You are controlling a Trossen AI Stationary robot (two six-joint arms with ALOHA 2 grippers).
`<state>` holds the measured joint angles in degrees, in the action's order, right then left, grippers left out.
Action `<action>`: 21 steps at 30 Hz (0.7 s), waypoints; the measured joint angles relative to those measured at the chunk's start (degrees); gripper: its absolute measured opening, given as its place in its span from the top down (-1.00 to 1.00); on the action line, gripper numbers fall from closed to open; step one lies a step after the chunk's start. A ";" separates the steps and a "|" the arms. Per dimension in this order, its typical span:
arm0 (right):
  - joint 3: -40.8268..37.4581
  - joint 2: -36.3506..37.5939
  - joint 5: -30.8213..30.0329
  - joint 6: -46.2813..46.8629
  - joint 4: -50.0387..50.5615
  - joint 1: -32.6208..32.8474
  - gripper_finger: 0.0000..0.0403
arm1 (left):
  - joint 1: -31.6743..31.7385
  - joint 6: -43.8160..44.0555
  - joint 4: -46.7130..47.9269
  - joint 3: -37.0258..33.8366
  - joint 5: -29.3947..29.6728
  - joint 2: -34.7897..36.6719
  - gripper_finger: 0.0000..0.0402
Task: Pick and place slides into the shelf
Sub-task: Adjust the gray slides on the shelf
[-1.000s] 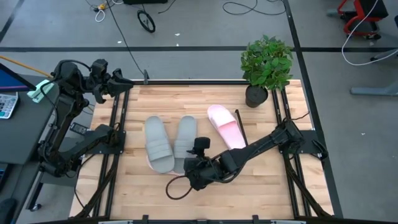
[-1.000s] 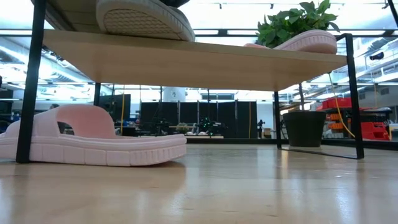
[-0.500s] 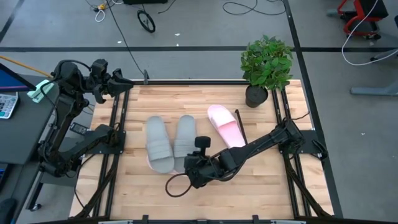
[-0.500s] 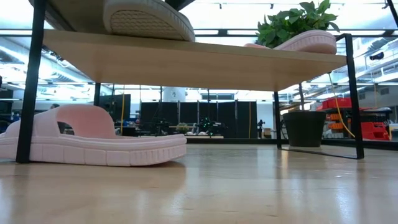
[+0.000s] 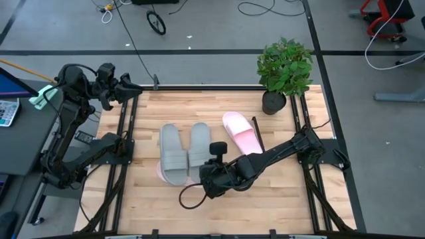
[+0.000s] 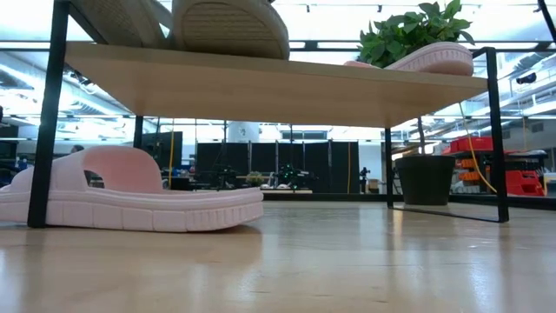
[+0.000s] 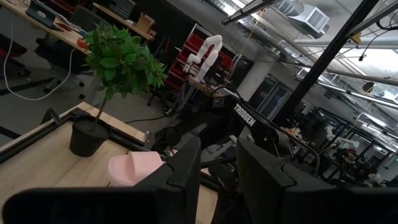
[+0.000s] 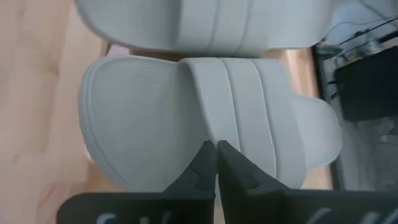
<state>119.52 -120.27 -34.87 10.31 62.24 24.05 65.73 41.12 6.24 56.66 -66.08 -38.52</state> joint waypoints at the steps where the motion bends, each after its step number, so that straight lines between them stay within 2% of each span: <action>1: -0.02 0.00 0.59 0.08 0.28 0.01 0.97 | -0.01 0.00 -0.01 0.00 0.00 0.00 0.47; 5: -0.15 0.00 1.38 0.48 2.35 0.49 0.96 | 0.00 0.01 0.00 0.00 0.00 0.00 0.47; 8: -0.15 0.00 1.42 0.17 2.18 0.78 0.88 | -0.01 0.02 0.00 0.00 0.00 0.00 0.47; 21: 1.05 0.16 1.50 0.37 -0.67 0.48 0.23 | 0.00 0.04 0.00 0.00 0.00 0.00 0.47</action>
<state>120.57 -120.11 -33.38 10.68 61.56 24.53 65.73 41.17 6.24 56.66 -66.08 -38.52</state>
